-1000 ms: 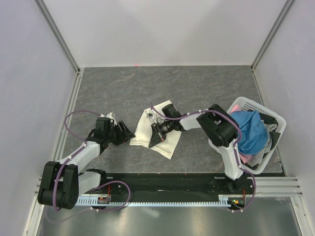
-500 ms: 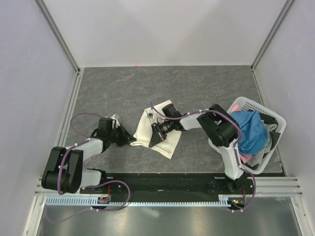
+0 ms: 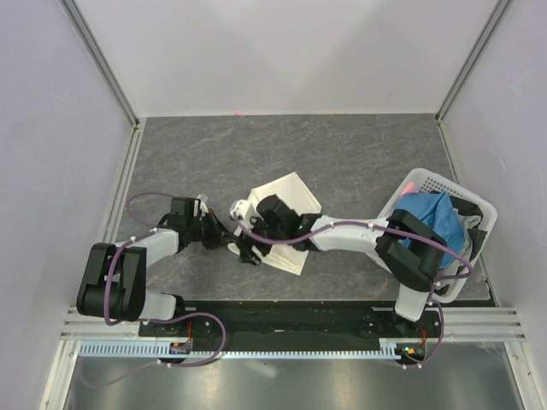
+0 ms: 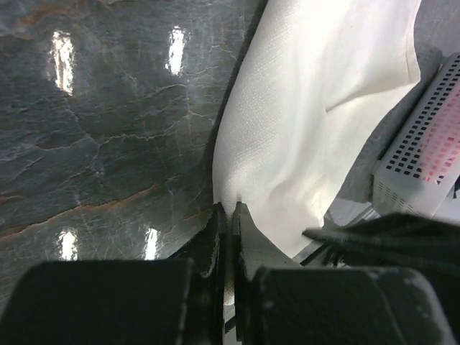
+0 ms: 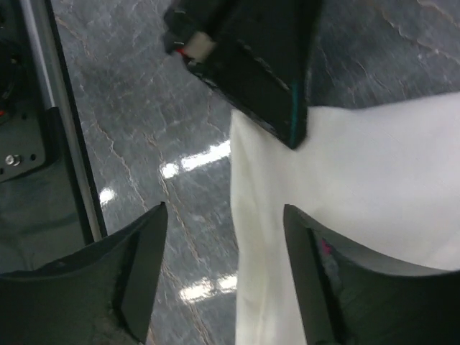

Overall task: Fold the napkin, place the utensils inside, and roll it up
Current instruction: Roll the napkin with the utensil

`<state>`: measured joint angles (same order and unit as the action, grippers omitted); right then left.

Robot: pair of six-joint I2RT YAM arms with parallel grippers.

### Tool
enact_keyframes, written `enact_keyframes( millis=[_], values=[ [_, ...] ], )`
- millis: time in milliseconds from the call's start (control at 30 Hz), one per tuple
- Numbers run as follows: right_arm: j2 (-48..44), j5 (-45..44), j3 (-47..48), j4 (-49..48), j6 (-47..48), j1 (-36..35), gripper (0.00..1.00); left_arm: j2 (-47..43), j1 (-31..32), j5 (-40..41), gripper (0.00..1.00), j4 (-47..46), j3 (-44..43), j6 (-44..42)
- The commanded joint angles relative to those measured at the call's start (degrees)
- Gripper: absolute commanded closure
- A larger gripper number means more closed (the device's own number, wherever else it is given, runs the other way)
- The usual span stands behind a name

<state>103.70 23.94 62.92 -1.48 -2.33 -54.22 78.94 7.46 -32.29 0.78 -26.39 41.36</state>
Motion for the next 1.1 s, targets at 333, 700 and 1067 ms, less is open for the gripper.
enact_keyframes(
  millis=[333, 700, 1067],
  values=[
    [0.53, -35.36, -4.29, -8.98, 15.15, -14.16, 0.05, 1.66, -3.51, -7.61, 0.98, 2.21, -1.73, 0.3],
    [5.37, -45.99, -4.03, -8.63, 15.7, -16.98, 0.23, 1.84, -4.3, -8.4, 0.98, 2.3, -1.82, 0.21],
    [6.69, -49.09, -7.02, -9.95, 16.48, -16.98, 0.68, 2.19, -4.83, -9.89, 0.98, 0.46, -2.08, -0.23]
  ],
)
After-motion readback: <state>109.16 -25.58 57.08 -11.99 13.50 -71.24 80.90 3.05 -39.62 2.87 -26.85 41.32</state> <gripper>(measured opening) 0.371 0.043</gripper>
